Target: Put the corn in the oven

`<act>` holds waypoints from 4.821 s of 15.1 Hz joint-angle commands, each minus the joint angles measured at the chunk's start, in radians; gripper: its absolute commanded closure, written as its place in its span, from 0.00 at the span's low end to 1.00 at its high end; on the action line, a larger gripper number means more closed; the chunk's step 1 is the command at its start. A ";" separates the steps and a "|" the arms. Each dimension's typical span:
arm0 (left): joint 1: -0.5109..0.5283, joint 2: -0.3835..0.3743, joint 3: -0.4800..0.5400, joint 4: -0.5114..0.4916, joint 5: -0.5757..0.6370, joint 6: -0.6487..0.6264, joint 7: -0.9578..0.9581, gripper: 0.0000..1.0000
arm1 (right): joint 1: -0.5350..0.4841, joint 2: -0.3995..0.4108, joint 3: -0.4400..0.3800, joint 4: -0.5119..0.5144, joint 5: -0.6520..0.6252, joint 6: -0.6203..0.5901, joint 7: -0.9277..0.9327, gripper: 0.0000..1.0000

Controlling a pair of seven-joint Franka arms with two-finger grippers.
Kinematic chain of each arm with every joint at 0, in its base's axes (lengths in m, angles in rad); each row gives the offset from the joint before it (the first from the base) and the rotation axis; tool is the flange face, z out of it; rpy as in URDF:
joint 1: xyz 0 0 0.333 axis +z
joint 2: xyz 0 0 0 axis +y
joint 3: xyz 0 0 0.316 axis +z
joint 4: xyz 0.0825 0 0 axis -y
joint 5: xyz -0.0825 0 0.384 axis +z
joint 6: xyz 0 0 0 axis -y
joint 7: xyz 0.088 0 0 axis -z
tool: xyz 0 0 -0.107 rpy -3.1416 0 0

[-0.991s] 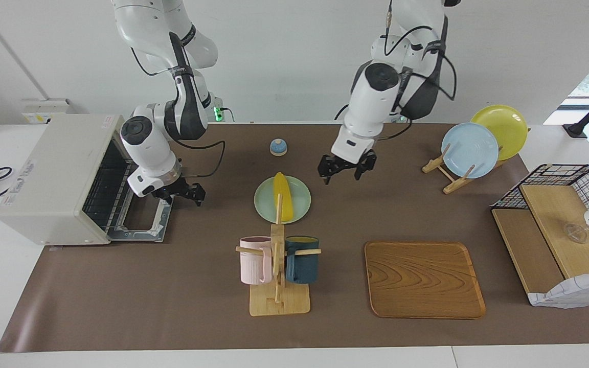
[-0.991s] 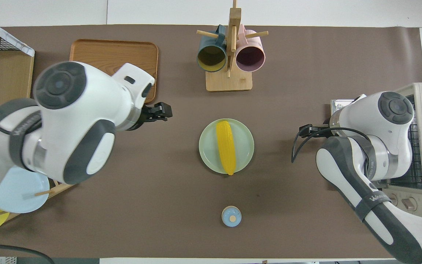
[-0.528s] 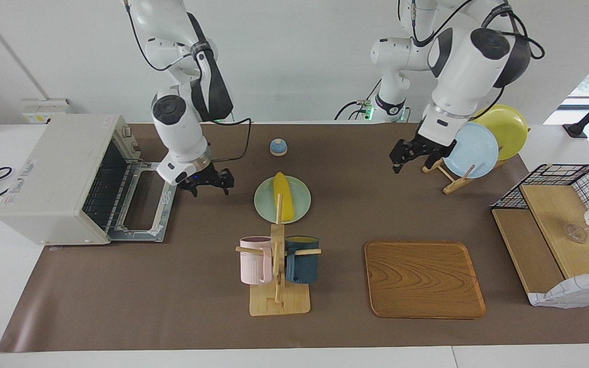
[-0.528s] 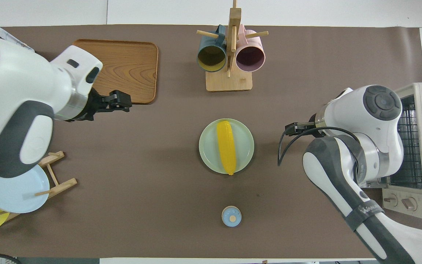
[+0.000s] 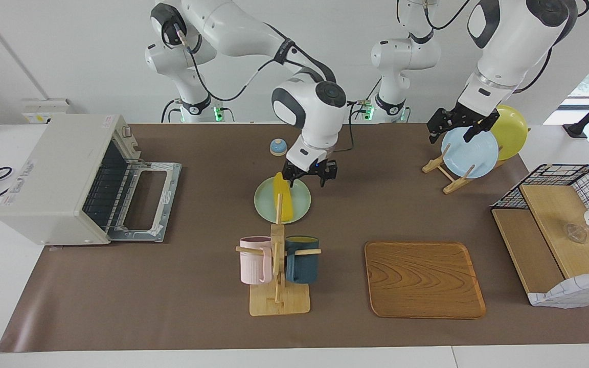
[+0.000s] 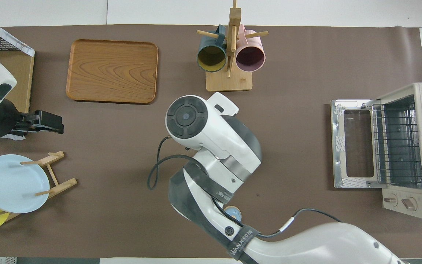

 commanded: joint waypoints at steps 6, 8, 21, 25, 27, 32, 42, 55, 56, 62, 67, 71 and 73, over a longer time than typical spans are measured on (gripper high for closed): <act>-0.026 0.090 0.000 0.200 0.024 -0.151 0.007 0.00 | -0.001 -0.042 0.009 -0.168 -0.039 0.112 -0.021 0.55; -0.030 0.091 -0.001 0.155 0.024 -0.138 0.008 0.00 | -0.011 -0.044 0.009 -0.190 -0.039 0.146 -0.025 0.64; -0.032 0.091 -0.001 0.209 0.015 -0.164 0.002 0.00 | -0.004 -0.088 0.009 -0.309 -0.039 0.188 -0.025 0.86; -0.027 0.090 -0.001 0.209 0.015 -0.165 0.002 0.00 | 0.000 -0.091 0.006 -0.285 -0.092 0.125 -0.027 1.00; -0.026 0.090 -0.001 0.209 0.015 -0.164 0.001 0.00 | 0.000 -0.088 0.008 -0.224 -0.131 0.006 -0.027 1.00; -0.019 0.081 -0.001 0.198 0.016 -0.164 0.012 0.00 | -0.139 -0.166 0.005 -0.240 -0.135 -0.096 -0.175 1.00; -0.019 0.073 0.000 0.186 0.016 -0.160 0.007 0.00 | -0.555 -0.517 0.006 -0.602 -0.125 -0.108 -0.606 1.00; -0.019 0.071 0.000 0.183 0.016 -0.165 0.004 0.00 | -0.790 -0.565 0.005 -0.736 -0.119 0.079 -0.815 1.00; -0.019 0.073 0.000 0.183 0.016 -0.165 0.004 0.00 | -0.793 -0.567 0.003 -0.750 -0.119 0.095 -0.815 1.00; -0.019 0.071 0.000 0.183 0.016 -0.165 0.004 0.00 | -0.828 -0.577 0.003 -0.785 -0.119 0.142 -0.864 0.91; -0.018 0.071 0.000 0.181 0.016 -0.165 0.004 0.00 | -0.813 -0.568 0.005 -0.754 -0.119 0.125 -0.860 0.75; -0.018 0.071 0.000 0.183 0.016 -0.165 0.004 0.00 | -0.775 -0.551 0.008 -0.681 -0.108 0.027 -0.861 0.73; -0.018 0.071 0.000 0.183 0.016 -0.165 0.004 0.00 | -0.752 -0.553 0.009 -0.656 -0.074 0.011 -0.860 0.73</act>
